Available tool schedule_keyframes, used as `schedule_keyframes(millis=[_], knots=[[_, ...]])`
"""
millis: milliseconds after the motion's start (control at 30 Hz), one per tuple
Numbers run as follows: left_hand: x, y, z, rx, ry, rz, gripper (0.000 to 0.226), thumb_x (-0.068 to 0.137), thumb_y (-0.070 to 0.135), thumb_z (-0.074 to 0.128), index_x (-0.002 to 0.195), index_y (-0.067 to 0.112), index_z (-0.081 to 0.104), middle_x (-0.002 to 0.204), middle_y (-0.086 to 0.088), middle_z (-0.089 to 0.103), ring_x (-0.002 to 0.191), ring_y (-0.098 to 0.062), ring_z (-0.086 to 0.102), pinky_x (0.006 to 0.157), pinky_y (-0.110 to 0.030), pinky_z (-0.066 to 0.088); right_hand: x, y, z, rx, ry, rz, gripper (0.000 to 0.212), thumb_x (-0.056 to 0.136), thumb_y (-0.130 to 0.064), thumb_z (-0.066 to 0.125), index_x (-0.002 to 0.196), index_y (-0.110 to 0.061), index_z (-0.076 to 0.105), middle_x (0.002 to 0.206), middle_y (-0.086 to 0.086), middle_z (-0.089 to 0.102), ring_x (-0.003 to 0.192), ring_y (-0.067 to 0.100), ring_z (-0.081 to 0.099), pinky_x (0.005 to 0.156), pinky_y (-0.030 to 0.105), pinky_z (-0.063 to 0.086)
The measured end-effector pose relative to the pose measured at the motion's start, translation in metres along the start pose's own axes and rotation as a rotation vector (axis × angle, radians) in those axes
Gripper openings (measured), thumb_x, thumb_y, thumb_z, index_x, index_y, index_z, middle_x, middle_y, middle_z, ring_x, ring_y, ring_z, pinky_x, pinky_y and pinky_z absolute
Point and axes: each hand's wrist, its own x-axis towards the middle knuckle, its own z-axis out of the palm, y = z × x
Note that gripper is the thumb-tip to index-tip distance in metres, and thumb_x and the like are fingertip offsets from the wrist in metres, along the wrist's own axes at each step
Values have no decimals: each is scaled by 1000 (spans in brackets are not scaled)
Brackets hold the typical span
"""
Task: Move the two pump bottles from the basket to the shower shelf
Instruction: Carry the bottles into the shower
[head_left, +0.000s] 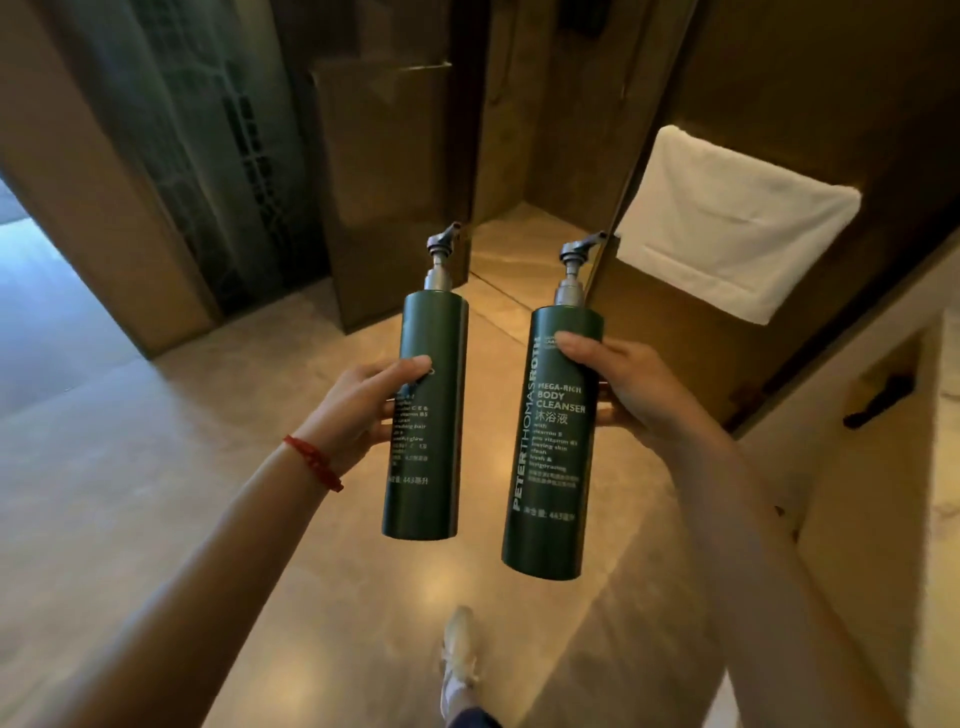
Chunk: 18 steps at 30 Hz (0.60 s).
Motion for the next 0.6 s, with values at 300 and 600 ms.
schedule_keyframes(millis=[300,600], knots=[[162,32,-30,-160,83,-106,66,61,44,61,114,7,51,115,-20,55,97,-31,53,85,-40,44,159,-14,-50,22,52,4,59,50,-60,70,96,-24,66,87,-4,73,75,9,69,51,21,52],[354,86,-66,-209,118,-83,56,54,41,68,99,8,60,89,-11,70,77,-23,66,74,-37,56,344,-39,-87,56,115,49,53,49,-65,67,84,-24,69,73,-11,74,69,7,69,48,19,50]])
